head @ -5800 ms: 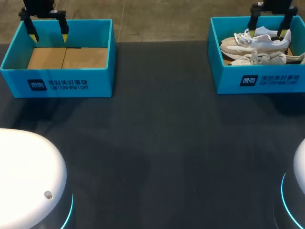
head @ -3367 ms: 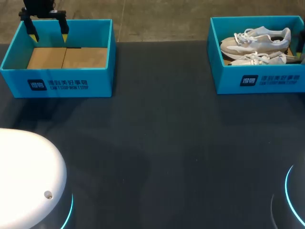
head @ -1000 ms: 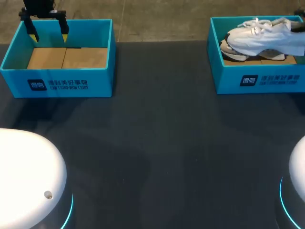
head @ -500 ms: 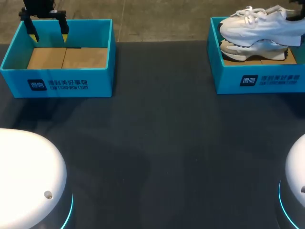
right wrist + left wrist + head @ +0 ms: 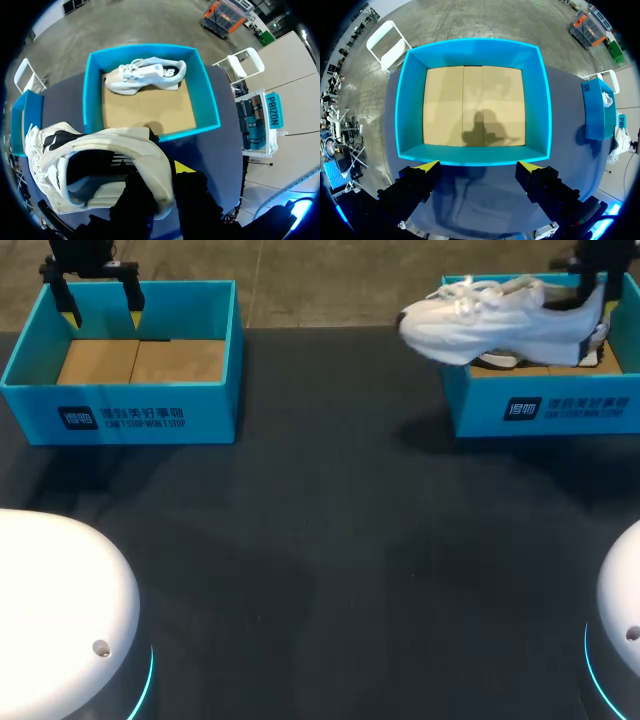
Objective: Take the shoe out of the shoebox, open the shoe tongue, remove and reinsert the insole, then place the shoe into the shoebox
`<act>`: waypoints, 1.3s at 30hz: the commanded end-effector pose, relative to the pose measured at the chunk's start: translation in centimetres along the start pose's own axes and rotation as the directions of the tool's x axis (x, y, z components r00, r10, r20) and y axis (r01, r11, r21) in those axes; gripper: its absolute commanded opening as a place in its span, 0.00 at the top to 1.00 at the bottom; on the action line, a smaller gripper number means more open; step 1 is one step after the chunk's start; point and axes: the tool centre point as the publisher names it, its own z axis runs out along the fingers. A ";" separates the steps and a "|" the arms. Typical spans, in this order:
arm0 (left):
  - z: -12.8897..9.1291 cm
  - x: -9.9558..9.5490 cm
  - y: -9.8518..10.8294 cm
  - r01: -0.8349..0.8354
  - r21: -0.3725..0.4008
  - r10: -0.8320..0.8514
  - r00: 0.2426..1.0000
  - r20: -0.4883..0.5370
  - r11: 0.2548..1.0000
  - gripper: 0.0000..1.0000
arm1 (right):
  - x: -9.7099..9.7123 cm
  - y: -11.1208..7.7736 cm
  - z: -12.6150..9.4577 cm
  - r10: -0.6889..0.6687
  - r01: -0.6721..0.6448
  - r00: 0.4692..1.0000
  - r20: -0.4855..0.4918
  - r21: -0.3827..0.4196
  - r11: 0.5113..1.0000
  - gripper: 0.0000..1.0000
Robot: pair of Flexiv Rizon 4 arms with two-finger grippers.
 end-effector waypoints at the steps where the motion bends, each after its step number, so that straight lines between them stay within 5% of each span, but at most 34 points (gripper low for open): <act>1: 0.0 0.0 0.0 0.000 -0.001 0.000 1.000 0.001 1.000 0.00 | 2.1 -3.9 -1.1 0.007 -0.006 1.000 0.024 -0.049 0.999 1.00; 11: 0.0 0.0 0.0 0.000 -0.001 0.000 1.000 0.001 1.000 0.00 | 7.2 -10.1 -3.1 -0.058 0.060 0.998 0.037 -0.050 0.997 1.00; 28: 0.0 0.0 0.0 0.000 -0.001 0.000 1.000 0.001 1.000 0.00 | 12.8 -21.2 -3.5 -0.129 0.129 0.992 0.003 -0.061 0.990 1.00; 39: 0.0 0.0 0.0 0.000 -0.001 0.000 1.000 0.001 1.000 0.00 | 14.6 -24.9 -1.4 -0.145 0.146 0.989 0.018 -0.052 0.988 1.00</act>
